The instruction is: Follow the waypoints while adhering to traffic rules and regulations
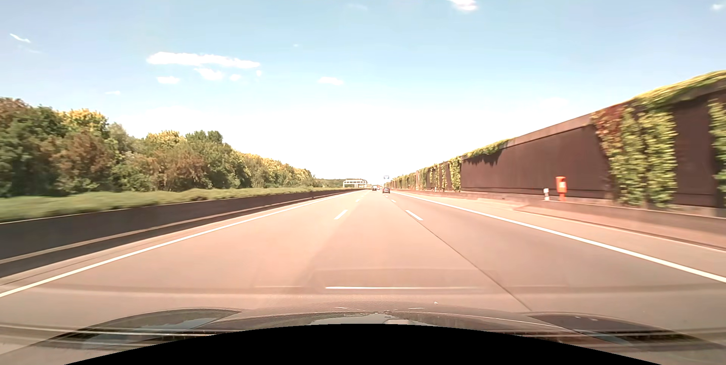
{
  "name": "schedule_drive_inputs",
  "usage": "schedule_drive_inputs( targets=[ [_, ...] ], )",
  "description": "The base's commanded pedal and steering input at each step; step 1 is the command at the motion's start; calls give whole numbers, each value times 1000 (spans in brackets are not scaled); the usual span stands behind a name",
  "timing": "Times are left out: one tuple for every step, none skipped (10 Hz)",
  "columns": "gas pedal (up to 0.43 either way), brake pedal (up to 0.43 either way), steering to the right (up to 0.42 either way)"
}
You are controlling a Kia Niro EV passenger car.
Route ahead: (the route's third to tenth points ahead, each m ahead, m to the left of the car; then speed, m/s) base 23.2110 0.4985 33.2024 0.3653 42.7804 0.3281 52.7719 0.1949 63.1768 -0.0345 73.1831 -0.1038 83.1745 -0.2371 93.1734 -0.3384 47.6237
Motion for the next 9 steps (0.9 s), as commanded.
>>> schedule_drive_inputs(
  targets=[
    [591,0,-1],
    [591,0,-1],
    [591,0,-2],
    [591,0,-3],
    [591,0,-3],
    [591,0,-3],
    [591,0,-3],
    [591,0,-3],
    [591,0,-3]
  ],
)
